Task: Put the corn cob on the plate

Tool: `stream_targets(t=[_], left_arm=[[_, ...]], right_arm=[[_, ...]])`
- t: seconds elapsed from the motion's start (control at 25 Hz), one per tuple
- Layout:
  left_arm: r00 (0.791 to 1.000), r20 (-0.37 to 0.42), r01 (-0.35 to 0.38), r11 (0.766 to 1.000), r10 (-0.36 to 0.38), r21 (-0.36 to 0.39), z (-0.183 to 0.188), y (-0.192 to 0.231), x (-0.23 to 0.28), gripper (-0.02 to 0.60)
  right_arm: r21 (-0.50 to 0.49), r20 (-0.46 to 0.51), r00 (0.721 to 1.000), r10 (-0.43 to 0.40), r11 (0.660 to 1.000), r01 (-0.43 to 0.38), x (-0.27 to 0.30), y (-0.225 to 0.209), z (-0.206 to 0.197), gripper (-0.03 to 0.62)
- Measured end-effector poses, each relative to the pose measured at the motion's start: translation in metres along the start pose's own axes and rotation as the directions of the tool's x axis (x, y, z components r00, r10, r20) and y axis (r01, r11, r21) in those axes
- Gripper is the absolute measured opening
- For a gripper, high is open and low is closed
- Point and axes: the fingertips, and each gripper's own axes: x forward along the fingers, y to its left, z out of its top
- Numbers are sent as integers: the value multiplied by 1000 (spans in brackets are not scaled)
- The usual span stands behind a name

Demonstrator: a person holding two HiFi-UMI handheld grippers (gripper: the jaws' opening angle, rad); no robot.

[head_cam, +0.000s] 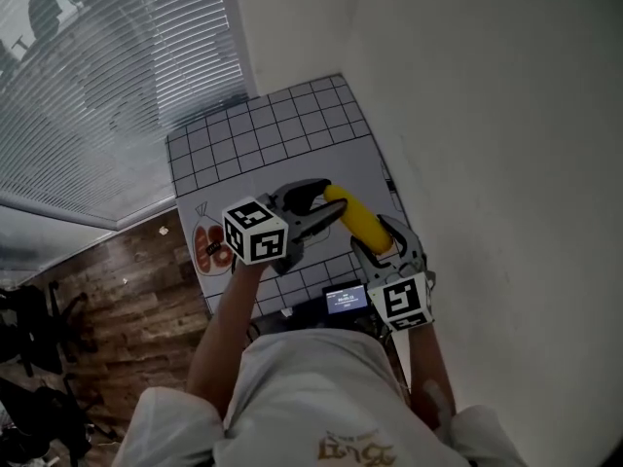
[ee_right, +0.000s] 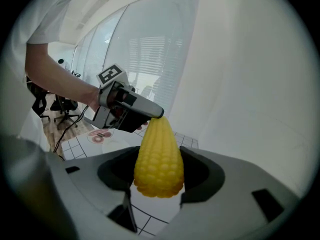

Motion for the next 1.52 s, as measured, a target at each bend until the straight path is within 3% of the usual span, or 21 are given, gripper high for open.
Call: stream_targets(t=[0.44,0.76,1.24,1.52], left_arm=[[991,47,-123,992,123,-12,3,17,-55,224],[966,84,-248,969,246,8,-2,31,-101,225],[891,133,-427,901,434,-78,-29,62,-171,225],[848,137,-494,858,511,-139,-60,74,-183,225]], right_arm=[[-65,41,990,137,989,-134,27,35,27,253],[-140,45,962,268,956,-260,52,66,39,253],[-304,-7,883,470,840,-450,96,118,49,253],[-333,-64,827,558,769,-545,112,136,28,253]])
